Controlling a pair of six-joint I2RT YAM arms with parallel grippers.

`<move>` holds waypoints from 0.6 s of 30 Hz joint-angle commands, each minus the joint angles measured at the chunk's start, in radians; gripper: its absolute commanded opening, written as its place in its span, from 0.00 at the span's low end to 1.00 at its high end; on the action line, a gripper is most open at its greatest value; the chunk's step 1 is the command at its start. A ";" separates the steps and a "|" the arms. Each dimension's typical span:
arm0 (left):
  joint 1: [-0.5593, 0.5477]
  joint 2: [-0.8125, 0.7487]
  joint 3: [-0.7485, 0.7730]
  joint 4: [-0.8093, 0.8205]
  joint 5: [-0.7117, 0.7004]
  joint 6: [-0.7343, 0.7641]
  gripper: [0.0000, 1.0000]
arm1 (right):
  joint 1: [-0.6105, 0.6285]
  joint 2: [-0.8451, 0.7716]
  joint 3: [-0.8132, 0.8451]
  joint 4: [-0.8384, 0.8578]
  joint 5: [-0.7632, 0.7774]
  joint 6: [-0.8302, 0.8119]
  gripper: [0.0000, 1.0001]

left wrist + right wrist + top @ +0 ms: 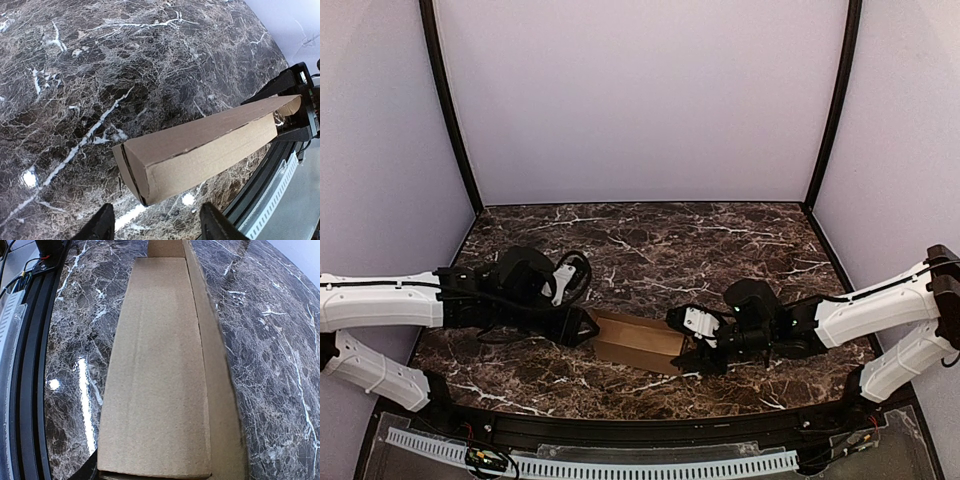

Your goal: Fold the paper box

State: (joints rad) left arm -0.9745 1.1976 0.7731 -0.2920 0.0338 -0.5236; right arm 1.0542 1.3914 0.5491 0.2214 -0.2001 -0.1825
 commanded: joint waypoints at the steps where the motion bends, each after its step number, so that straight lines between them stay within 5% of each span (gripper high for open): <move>1: -0.005 0.031 0.038 -0.010 -0.021 0.022 0.53 | 0.010 0.003 -0.015 0.033 0.012 -0.002 0.45; 8: -0.004 0.064 0.044 -0.001 -0.056 0.017 0.33 | 0.011 -0.003 -0.019 0.033 0.013 0.003 0.44; 18: -0.005 0.084 0.047 0.038 -0.062 0.004 0.22 | 0.013 0.005 -0.019 0.038 0.009 0.005 0.44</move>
State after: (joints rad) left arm -0.9745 1.2774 0.7963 -0.2707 -0.0189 -0.5137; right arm 1.0546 1.3914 0.5419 0.2321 -0.1982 -0.1818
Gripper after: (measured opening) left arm 0.228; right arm 0.486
